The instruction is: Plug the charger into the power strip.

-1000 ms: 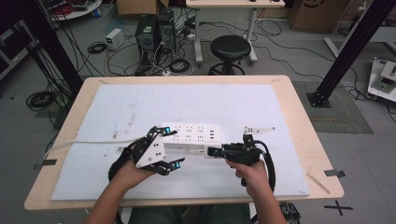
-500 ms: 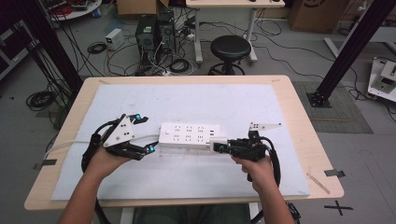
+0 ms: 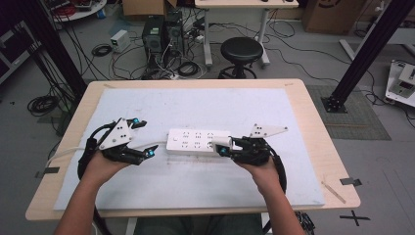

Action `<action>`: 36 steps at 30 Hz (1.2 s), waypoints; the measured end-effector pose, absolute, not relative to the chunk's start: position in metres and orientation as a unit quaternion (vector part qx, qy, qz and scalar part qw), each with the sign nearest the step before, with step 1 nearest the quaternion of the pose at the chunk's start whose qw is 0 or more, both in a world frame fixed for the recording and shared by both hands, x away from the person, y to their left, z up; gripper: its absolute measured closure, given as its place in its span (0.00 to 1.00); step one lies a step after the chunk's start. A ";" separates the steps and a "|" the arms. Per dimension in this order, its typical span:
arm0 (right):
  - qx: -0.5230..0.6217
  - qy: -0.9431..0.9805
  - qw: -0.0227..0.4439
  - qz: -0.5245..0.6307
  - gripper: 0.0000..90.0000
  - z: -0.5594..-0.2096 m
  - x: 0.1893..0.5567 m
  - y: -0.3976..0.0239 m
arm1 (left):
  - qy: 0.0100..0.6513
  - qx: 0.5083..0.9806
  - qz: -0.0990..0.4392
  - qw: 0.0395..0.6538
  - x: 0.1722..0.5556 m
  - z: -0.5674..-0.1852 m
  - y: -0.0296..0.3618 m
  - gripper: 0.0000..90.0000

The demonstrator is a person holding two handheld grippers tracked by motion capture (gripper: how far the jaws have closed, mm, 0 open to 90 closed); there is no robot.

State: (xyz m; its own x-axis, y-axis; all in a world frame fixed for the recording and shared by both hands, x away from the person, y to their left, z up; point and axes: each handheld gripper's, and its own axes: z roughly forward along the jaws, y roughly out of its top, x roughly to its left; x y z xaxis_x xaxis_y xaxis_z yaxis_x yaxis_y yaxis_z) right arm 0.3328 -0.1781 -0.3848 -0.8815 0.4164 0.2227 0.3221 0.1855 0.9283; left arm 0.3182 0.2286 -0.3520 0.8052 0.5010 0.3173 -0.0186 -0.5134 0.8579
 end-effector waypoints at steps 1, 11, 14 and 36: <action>0.238 0.772 0.053 0.587 0.70 -0.383 0.334 -0.176 | 0.146 0.826 0.276 0.469 0.318 -0.353 0.230 0.21; 0.183 0.835 0.157 0.495 0.70 -0.370 0.347 -0.160 | 0.161 0.823 0.274 0.471 0.318 -0.361 0.241 0.21; 0.167 0.854 0.171 0.463 0.70 -0.366 0.353 -0.155 | 0.163 0.824 0.273 0.468 0.319 -0.363 0.243 0.21; 0.054 0.970 0.118 0.205 0.70 -0.339 0.422 -0.099 | 0.192 0.815 0.272 0.473 0.311 -0.379 0.267 0.20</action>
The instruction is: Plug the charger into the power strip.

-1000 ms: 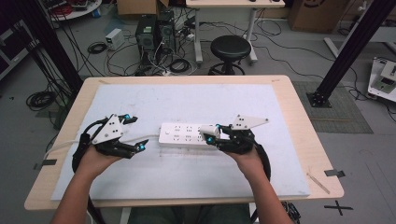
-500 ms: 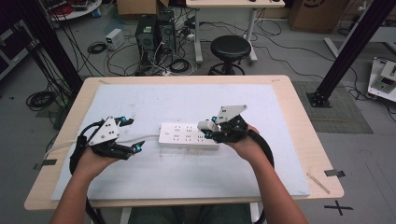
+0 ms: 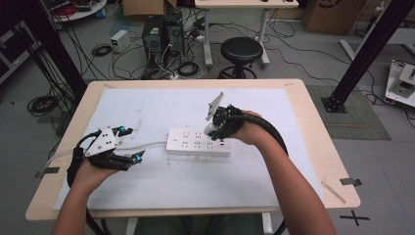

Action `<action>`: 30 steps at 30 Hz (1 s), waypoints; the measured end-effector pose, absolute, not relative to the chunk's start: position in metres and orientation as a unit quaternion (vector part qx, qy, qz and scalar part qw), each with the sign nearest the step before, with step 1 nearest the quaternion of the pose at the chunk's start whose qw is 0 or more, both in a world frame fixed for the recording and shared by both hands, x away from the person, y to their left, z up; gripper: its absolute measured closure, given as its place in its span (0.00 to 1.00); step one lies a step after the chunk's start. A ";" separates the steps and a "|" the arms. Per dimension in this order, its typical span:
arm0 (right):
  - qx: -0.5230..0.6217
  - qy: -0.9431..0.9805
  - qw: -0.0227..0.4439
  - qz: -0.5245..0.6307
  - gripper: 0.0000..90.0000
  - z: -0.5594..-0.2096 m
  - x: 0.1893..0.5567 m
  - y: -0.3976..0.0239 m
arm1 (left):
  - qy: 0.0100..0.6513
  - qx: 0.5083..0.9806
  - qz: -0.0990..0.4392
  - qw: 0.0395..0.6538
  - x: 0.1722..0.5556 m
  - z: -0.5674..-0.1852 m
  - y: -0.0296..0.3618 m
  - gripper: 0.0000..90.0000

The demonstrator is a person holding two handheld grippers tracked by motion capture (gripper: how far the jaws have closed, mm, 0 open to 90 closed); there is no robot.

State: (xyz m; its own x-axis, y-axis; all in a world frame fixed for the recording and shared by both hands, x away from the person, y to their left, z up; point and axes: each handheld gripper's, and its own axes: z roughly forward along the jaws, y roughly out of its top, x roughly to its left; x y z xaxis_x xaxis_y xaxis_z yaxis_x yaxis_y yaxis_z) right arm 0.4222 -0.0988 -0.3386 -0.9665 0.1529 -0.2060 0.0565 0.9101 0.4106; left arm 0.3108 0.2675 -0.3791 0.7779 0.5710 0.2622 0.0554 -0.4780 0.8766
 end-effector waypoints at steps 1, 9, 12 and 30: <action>0.048 0.973 0.114 0.194 0.70 -0.339 0.425 -0.096 | 0.193 0.815 0.272 0.474 0.311 -0.380 0.269 0.21; 0.022 0.985 0.096 0.142 0.70 -0.345 0.439 -0.082 | 0.199 0.815 0.273 0.470 0.310 -0.384 0.275 0.21; 0.019 0.987 0.092 0.132 0.70 -0.347 0.442 -0.080 | 0.200 0.817 0.272 0.468 0.310 -0.385 0.277 0.20; 0.002 0.994 0.070 0.087 0.70 -0.356 0.454 -0.069 | 0.205 0.816 0.270 0.468 0.308 -0.390 0.279 0.21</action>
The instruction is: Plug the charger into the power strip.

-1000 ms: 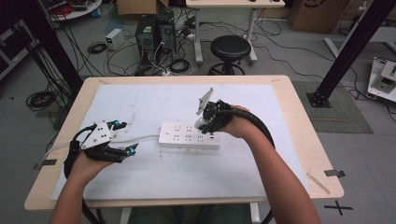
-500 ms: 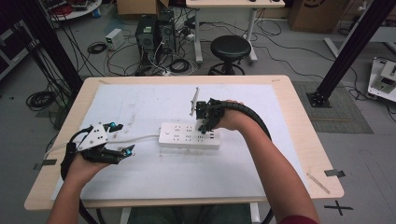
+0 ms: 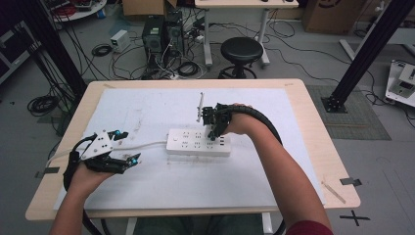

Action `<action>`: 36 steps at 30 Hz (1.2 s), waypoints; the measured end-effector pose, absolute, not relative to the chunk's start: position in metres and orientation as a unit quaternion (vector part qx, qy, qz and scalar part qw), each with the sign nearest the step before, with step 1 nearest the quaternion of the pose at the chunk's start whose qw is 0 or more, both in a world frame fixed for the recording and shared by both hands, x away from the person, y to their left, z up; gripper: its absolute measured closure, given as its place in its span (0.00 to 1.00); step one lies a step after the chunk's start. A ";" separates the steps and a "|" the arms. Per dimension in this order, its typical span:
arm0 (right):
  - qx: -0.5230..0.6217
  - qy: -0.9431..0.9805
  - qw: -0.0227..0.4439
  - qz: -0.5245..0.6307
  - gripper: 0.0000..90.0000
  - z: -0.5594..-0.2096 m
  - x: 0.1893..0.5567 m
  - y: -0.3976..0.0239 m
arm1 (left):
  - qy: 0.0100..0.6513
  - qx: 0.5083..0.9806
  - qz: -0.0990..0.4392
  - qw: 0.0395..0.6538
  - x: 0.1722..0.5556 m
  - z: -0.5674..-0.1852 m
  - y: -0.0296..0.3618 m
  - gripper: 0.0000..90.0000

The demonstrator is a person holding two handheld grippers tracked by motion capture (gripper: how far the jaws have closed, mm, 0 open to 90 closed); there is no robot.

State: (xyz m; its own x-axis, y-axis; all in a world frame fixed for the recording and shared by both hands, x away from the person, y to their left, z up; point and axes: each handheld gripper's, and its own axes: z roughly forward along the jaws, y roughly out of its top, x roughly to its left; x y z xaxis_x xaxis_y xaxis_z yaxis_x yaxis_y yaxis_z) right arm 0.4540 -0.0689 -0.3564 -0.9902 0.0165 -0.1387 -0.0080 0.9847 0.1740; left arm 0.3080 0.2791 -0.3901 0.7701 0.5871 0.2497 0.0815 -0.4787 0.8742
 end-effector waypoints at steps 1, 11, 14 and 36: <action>-0.004 0.994 0.072 0.082 0.70 -0.359 0.454 -0.067 | 0.204 0.817 0.271 0.467 0.308 -0.390 0.279 0.21; -0.010 0.996 0.060 0.072 0.70 -0.363 0.459 -0.058 | 0.202 0.818 0.269 0.466 0.310 -0.390 0.273 0.20; -0.006 0.996 0.056 0.068 0.70 -0.366 0.460 -0.057 | 0.201 0.818 0.269 0.467 0.310 -0.390 0.272 0.21; 0.010 0.998 0.040 0.057 0.70 -0.371 0.465 -0.054 | 0.204 0.819 0.262 0.467 0.309 -0.397 0.269 0.21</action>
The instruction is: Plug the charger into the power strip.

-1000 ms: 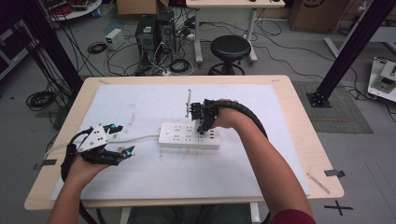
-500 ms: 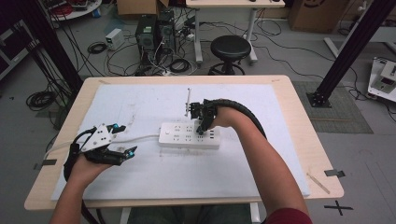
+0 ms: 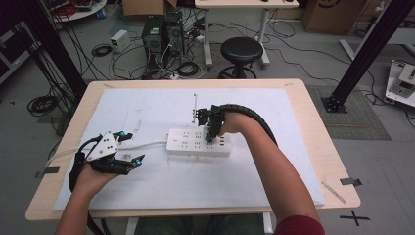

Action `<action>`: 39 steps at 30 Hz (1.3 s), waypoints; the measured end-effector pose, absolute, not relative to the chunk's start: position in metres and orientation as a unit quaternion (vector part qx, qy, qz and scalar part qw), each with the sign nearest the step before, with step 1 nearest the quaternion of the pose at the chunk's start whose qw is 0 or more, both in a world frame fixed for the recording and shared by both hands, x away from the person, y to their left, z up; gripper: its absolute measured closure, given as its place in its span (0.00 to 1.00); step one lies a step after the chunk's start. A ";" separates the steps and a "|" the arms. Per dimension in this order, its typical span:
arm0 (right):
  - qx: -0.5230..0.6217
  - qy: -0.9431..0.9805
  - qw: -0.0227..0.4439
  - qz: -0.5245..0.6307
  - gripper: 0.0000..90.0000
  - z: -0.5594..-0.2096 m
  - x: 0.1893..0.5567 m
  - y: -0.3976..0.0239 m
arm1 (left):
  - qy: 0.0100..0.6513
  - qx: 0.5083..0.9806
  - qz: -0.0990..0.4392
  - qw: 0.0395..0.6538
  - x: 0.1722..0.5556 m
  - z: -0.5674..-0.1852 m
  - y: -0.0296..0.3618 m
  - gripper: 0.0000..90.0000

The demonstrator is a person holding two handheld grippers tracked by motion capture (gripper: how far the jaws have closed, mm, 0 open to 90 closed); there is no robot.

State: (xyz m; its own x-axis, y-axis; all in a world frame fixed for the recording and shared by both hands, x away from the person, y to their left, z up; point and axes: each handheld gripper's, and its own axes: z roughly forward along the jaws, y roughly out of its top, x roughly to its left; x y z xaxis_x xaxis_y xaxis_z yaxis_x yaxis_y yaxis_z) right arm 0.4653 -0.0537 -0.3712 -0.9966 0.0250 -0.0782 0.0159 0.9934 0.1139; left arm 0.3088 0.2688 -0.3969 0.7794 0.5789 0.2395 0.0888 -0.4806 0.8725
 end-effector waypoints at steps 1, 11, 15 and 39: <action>0.015 0.998 0.038 0.054 0.69 -0.371 0.465 -0.053 | 0.204 0.821 0.260 0.466 0.309 -0.397 0.269 0.20; 0.092 0.974 0.057 0.197 0.39 -0.335 0.450 -0.083 | 0.196 0.819 0.260 0.472 0.314 -0.384 0.272 0.21; 0.126 0.957 0.064 0.254 0.36 -0.327 0.438 -0.104 | 0.190 0.819 0.259 0.475 0.316 -0.379 0.274 0.21; 0.250 0.836 0.115 0.474 0.21 -0.359 0.357 -0.215 | 0.175 0.808 0.226 0.515 0.324 -0.377 0.266 0.20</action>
